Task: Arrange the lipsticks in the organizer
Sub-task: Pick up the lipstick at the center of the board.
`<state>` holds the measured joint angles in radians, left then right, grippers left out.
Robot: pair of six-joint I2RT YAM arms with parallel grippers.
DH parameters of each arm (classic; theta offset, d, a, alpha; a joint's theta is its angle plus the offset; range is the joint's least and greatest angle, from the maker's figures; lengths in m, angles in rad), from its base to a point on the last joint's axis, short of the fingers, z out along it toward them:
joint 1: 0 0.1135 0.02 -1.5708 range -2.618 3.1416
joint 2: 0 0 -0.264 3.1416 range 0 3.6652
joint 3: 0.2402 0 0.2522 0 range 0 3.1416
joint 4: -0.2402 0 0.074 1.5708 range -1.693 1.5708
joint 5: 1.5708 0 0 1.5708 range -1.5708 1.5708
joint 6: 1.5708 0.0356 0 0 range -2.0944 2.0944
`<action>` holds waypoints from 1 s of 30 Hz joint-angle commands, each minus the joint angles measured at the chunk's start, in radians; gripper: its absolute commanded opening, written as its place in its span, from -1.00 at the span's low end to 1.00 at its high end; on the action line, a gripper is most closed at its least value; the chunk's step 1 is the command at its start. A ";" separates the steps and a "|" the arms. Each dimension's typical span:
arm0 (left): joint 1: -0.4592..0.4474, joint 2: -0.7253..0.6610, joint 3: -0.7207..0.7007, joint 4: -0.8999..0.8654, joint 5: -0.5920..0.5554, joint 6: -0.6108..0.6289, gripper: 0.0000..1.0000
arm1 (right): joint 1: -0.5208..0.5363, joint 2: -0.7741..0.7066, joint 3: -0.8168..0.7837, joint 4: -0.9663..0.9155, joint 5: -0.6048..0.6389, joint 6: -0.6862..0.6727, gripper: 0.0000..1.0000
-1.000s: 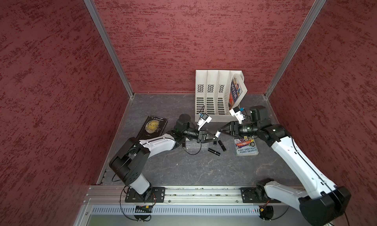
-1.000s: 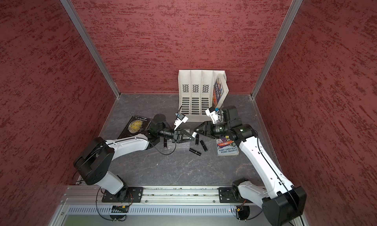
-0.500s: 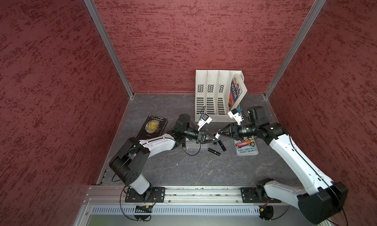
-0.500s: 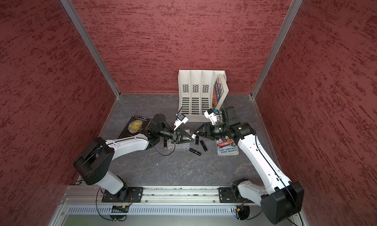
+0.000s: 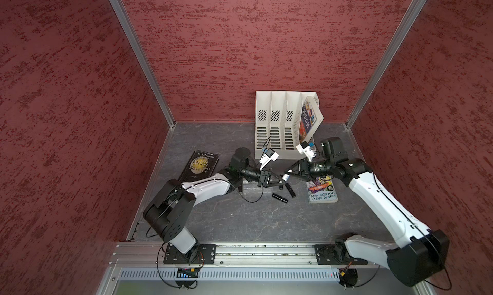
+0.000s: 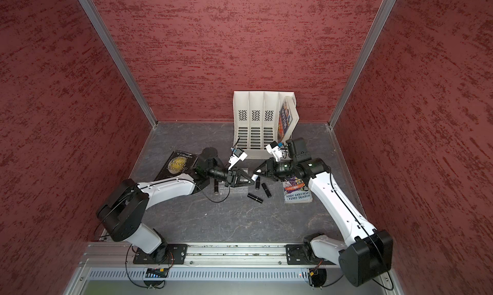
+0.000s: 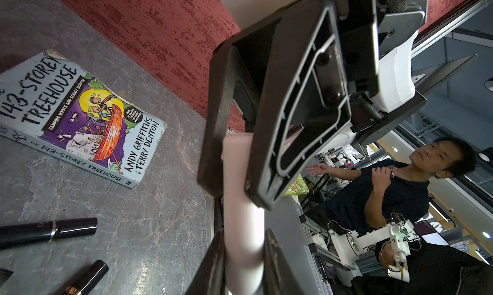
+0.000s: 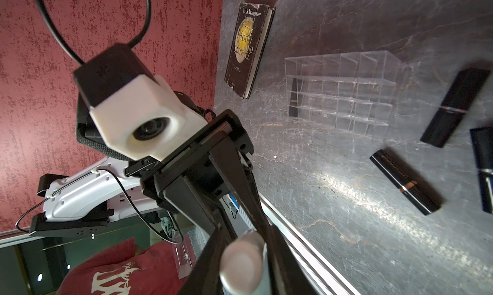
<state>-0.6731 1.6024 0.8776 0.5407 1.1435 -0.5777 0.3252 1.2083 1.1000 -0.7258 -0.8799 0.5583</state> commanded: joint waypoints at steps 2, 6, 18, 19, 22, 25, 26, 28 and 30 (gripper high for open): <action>0.008 -0.020 0.025 -0.039 -0.016 0.022 -0.33 | -0.005 0.008 -0.018 0.062 0.006 0.033 -0.52; 0.075 -0.092 -0.033 -0.049 -0.044 -0.014 0.46 | -0.006 0.005 -0.008 0.054 0.034 0.038 -0.59; 0.128 -0.239 -0.092 -0.247 -0.185 0.127 0.55 | -0.001 0.017 -0.088 0.194 0.128 0.229 -0.74; 0.131 -0.253 -0.095 -0.280 -0.223 0.145 0.54 | 0.005 0.018 -0.100 0.213 0.161 0.265 -0.76; 0.152 -0.288 -0.106 -0.353 -0.337 0.173 0.52 | 0.045 0.019 -0.109 0.227 0.302 0.326 -0.78; 0.164 -0.317 -0.130 -0.357 -0.366 0.170 0.51 | 0.081 0.038 -0.123 0.276 0.374 0.417 -0.80; 0.165 -0.325 -0.139 -0.357 -0.375 0.168 0.51 | 0.093 0.045 -0.130 0.298 0.386 0.448 -0.81; 0.165 -0.345 -0.155 -0.350 -0.376 0.163 0.51 | 0.101 0.066 -0.151 0.357 0.374 0.514 -0.83; 0.165 -0.360 -0.176 -0.330 -0.380 0.151 0.51 | 0.102 0.078 -0.205 0.493 0.321 0.624 -0.86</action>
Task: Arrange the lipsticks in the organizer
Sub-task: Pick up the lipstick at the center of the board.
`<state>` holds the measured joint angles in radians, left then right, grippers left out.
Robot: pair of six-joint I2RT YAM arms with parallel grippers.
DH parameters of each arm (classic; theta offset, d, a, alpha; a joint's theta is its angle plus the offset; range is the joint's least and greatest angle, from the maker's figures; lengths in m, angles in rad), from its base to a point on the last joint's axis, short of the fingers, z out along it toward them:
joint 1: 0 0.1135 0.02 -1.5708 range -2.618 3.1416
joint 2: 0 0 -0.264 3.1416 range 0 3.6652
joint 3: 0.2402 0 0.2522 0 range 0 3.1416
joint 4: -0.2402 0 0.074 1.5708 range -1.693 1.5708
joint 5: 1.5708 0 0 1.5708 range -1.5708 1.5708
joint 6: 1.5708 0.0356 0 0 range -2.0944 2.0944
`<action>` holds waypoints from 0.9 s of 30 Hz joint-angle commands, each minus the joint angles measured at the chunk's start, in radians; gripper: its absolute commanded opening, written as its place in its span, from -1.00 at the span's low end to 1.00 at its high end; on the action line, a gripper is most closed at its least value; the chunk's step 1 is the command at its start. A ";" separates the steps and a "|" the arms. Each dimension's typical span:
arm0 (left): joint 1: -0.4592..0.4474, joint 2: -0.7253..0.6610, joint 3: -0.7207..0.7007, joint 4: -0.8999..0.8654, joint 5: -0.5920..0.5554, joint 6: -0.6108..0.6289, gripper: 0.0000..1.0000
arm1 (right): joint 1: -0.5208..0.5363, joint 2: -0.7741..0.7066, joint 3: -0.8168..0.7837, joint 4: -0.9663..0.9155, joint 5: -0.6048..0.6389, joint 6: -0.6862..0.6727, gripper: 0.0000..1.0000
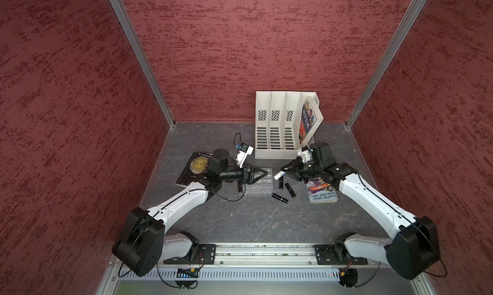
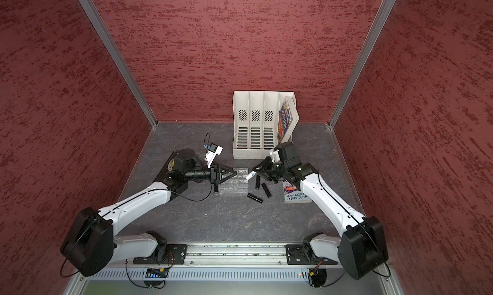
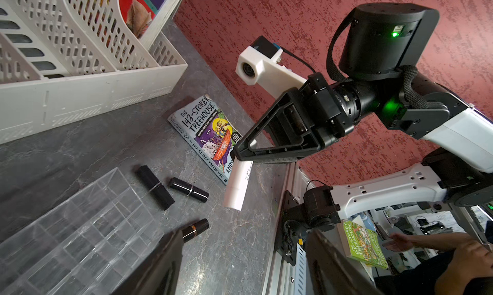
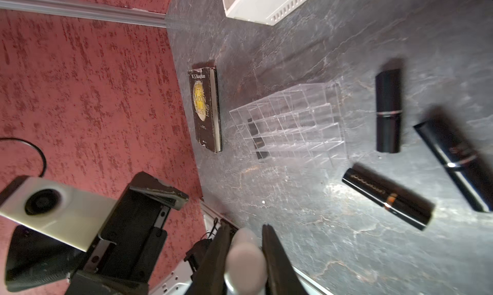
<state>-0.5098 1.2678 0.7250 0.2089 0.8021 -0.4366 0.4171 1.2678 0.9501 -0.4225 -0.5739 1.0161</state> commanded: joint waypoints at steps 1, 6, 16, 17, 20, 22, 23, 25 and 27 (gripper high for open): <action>0.002 -0.035 -0.036 0.013 -0.040 0.000 0.50 | 0.011 0.021 -0.096 0.298 -0.008 0.235 -0.87; 0.001 -0.075 -0.088 0.083 -0.043 -0.036 0.48 | 0.012 0.044 -0.180 0.621 -0.084 0.466 -0.89; -0.014 -0.082 -0.110 0.190 -0.059 -0.084 0.46 | 0.012 0.104 -0.262 0.947 -0.156 0.715 -0.97; -0.015 -0.080 -0.111 0.202 -0.061 -0.093 0.46 | 0.012 0.105 -0.261 0.946 -0.158 0.715 -0.98; -0.016 -0.077 -0.117 0.243 -0.071 -0.116 0.46 | 0.012 0.116 -0.252 0.963 -0.171 0.723 -0.99; -0.015 -0.077 -0.119 0.258 -0.081 -0.126 0.46 | 0.012 0.120 -0.247 0.965 -0.180 0.721 -0.99; -0.015 -0.078 -0.119 0.259 -0.084 -0.129 0.45 | 0.012 0.121 -0.245 0.969 -0.183 0.721 -0.99; -0.012 -0.080 -0.120 0.259 -0.092 -0.137 0.45 | 0.012 0.127 -0.245 0.990 -0.190 0.726 -1.00; -0.007 -0.084 -0.125 0.260 -0.101 -0.144 0.45 | 0.012 0.128 -0.245 0.993 -0.192 0.727 -1.00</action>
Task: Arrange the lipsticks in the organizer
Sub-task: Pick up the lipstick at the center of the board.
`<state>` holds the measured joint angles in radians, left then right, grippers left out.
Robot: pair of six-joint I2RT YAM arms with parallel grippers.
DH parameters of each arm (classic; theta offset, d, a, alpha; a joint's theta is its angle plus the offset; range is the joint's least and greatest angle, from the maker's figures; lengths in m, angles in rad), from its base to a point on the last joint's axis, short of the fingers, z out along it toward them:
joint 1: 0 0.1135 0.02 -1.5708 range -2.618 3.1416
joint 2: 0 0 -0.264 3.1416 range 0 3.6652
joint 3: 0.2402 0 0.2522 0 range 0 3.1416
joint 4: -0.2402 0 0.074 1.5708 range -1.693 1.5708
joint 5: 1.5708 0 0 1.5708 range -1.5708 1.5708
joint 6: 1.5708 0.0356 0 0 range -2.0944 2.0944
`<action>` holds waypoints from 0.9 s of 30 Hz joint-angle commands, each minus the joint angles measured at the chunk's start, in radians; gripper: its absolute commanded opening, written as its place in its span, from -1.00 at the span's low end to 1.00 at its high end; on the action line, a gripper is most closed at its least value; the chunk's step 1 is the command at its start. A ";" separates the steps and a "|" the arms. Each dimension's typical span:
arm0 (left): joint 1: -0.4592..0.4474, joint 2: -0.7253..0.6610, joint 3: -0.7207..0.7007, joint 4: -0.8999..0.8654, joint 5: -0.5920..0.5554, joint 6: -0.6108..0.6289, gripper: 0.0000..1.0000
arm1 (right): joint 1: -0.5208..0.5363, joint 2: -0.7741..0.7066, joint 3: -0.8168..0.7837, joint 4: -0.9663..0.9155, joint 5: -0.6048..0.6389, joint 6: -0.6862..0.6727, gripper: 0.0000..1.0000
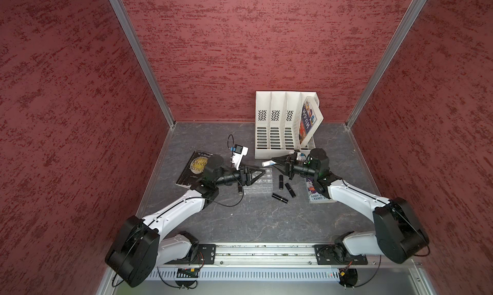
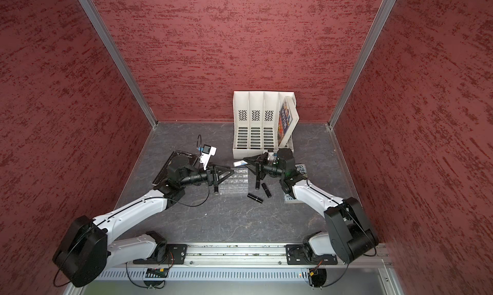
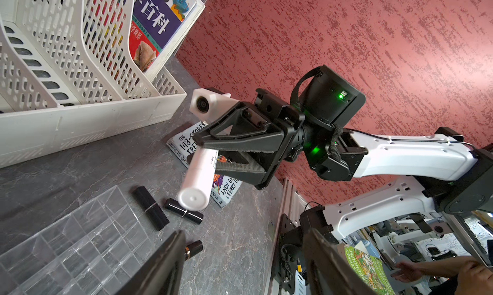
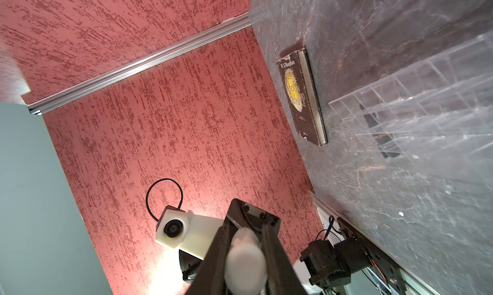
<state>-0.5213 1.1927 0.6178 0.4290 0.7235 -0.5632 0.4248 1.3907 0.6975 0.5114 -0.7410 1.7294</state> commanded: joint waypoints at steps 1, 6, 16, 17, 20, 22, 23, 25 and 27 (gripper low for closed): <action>0.007 -0.010 -0.020 0.066 -0.029 -0.021 0.45 | 0.004 0.005 0.009 0.058 -0.026 0.012 -1.00; 0.014 0.030 -0.029 0.145 -0.050 -0.085 0.43 | 0.006 0.015 0.020 0.055 -0.032 0.005 -1.00; -0.024 0.123 -0.014 0.235 -0.067 -0.149 0.35 | 0.038 -0.021 0.109 -0.221 0.010 -0.198 -1.00; -0.024 0.123 -0.018 0.233 -0.070 -0.149 0.35 | 0.043 -0.034 0.131 -0.297 0.031 -0.247 -1.00; -0.014 0.118 -0.026 0.213 -0.082 -0.139 0.35 | 0.056 -0.074 0.210 -0.541 0.097 -0.408 -1.00; -0.003 0.119 -0.029 0.207 -0.084 -0.139 0.35 | 0.073 -0.092 0.273 -0.693 0.165 -0.510 -1.00; 0.001 0.122 -0.029 0.209 -0.084 -0.141 0.35 | 0.082 -0.099 0.298 -0.747 0.196 -0.552 -1.00; 0.008 0.131 -0.028 0.220 -0.082 -0.152 0.35 | 0.102 -0.106 0.346 -0.831 0.249 -0.618 -1.00; 0.007 0.145 -0.023 0.238 -0.076 -0.162 0.35 | 0.124 -0.110 0.385 -0.901 0.307 -0.678 -1.00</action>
<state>-0.5198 1.3220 0.6003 0.6254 0.6491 -0.7109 0.5182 1.3003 1.0378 -0.1661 -0.5625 1.2266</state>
